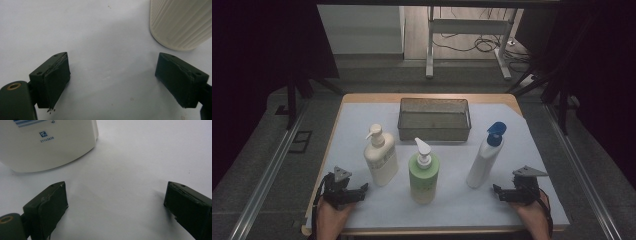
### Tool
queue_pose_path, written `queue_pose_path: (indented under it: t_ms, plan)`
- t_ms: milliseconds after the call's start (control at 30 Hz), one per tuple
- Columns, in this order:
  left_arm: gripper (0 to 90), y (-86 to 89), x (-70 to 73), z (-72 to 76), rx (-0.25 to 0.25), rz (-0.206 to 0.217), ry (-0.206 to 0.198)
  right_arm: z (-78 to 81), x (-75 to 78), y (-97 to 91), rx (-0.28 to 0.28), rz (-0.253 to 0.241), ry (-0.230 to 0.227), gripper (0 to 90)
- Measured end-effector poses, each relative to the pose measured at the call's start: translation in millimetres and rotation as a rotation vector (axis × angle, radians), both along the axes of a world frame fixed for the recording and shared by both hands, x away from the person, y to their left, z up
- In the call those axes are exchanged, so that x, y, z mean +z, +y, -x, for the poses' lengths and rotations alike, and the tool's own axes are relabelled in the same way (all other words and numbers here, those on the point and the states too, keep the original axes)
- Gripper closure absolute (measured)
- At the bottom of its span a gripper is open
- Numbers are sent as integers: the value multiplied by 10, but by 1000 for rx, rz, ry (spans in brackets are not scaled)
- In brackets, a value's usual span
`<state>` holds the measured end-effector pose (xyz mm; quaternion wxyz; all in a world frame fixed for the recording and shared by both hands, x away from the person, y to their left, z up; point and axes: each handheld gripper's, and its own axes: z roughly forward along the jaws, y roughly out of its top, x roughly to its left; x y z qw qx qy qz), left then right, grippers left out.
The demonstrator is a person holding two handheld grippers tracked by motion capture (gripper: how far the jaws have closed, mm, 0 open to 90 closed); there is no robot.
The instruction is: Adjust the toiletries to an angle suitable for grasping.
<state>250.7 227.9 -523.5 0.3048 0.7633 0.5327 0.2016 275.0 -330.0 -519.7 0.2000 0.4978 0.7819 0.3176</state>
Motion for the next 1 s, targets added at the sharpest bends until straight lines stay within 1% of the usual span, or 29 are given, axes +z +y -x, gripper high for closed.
queue_pose_path:
  t_ms: [367, 500, 700, 833, 900, 1000]
  plan:
    - [122, 1, -1, 0, 1, 1, 0, -2, 6, 1, -1, 0, 4, 53]
    - [122, 1, -1, 0, 0, 1, 0, -4, 14, -17, -4, -1, -1, 88]
    - [122, 2, 0, 0, 0, 1, 0, 8, 31, -71, 0, -7, -11, 173]
    - [122, 1, 0, 0, 0, 1, 0, 27, 63, -84, 2, 5, -16, 244]
    - [123, 1, 0, 0, 0, 1, 0, 32, 70, -87, 3, 5, -19, 262]
    - [123, 1, 0, 0, 0, 0, 0, 51, 105, -93, 3, -11, -23, 324]
